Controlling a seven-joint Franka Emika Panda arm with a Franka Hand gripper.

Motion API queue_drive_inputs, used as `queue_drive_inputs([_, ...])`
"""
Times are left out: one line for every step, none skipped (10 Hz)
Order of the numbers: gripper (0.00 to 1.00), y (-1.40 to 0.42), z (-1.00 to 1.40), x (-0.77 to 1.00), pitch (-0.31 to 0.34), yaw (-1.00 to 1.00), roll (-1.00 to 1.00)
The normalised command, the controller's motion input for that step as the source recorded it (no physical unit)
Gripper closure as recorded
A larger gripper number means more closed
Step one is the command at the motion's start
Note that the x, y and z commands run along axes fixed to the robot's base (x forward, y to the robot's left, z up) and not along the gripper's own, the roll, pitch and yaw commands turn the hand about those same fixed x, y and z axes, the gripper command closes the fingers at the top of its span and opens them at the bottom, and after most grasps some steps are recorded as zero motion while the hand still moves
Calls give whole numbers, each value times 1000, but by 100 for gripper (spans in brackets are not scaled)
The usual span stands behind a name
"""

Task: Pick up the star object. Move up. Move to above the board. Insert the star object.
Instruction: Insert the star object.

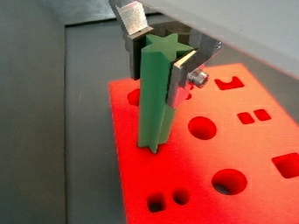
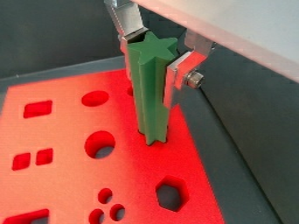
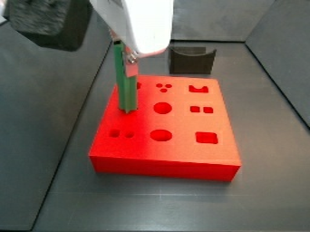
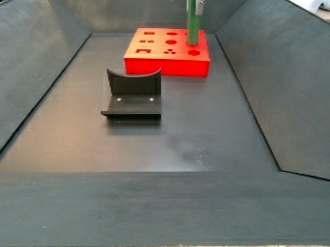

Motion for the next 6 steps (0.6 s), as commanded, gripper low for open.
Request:
queue_drive_inputs([100, 217, -526, 66, 173, 43, -256])
queue_drive_inputs([100, 191, -626, 0, 91, 0, -250])
queue_drive_inputs([100, 114, -340, 0, 10, 0, -134])
queue_drive_inputs([100, 0, -23, 0, 0, 0, 7])
queue_drive_inputs([100, 0, 0, 0, 0, 0, 10])
queue_drive_inputs([100, 0, 0, 0, 0, 0, 0])
